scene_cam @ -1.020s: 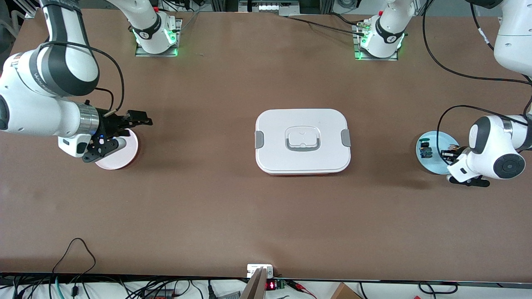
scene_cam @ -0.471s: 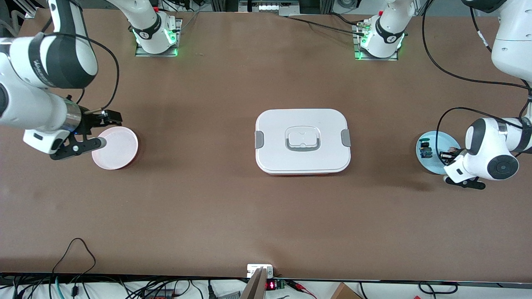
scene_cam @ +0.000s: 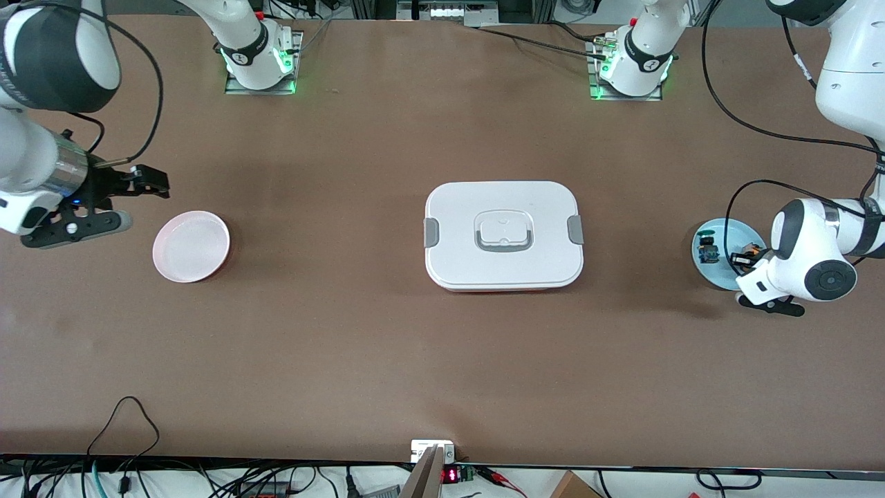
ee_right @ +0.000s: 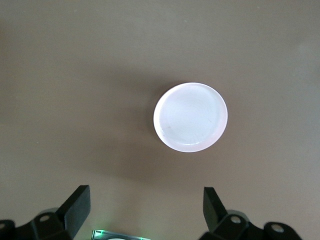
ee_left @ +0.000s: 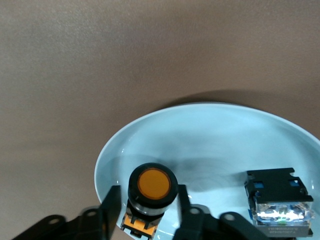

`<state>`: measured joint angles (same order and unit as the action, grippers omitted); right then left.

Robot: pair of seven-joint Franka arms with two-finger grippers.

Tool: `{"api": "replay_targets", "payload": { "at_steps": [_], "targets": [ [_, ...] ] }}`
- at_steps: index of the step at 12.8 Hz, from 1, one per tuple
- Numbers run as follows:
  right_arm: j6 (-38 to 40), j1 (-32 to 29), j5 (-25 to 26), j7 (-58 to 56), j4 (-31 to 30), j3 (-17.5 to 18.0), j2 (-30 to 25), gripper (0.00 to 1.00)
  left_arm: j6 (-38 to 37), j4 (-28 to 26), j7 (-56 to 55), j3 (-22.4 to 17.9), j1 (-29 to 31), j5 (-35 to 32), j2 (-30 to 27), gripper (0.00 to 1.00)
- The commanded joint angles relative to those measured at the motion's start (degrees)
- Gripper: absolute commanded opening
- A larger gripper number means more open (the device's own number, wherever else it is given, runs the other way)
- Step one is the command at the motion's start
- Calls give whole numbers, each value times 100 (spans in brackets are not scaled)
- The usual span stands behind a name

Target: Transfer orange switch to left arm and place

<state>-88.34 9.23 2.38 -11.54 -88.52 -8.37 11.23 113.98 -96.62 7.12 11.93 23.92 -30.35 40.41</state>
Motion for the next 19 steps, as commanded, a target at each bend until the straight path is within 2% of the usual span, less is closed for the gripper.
{"api": "replay_targets", "payload": {
  "at_steps": [1, 3, 6, 9, 11, 13, 15, 18, 19],
  "targets": [
    [45, -324, -220, 352, 80, 46, -33, 100, -60, 170, 281, 55, 42, -94, 11, 100],
    [80, -430, -220, 1089, 98, 63, -191, 100, -304, 302, 273, 160, 25, -24, -207, 100],
    [115, -623, -229, 1690, 177, 98, -402, 100, -823, 311, 246, 625, 68, 98, -866, 100],
    [299, -624, -115, 1621, 55, 90, -507, 100, -1191, 328, 264, 670, 51, 1142, -1665, 100],
    [134, -589, 25, 1603, -296, 99, -744, 100, -1674, 390, 273, 958, 25, 1531, -2219, 100],
    [-260, -589, 17, 1550, -735, 107, -973, 100, -2254, 932, 273, 1319, 25, 1532, -2336, 100],
    [-884, -589, 17, 1122, -1437, 116, -1350, 100, -2879, 1425, 290, 1469, 7, 1541, -2327, 100],
    [-791, -589, 8, 961, -1371, 107, -1413, 100, -2951, 1856, 299, 1470, 16, 1996, -2336, 100],
    [-633, -589, -9, 970, -1213, 116, -1413, 100, -2951, 1823, 369, 1400, -19, 2085, -2458, 100]
  ]
}}
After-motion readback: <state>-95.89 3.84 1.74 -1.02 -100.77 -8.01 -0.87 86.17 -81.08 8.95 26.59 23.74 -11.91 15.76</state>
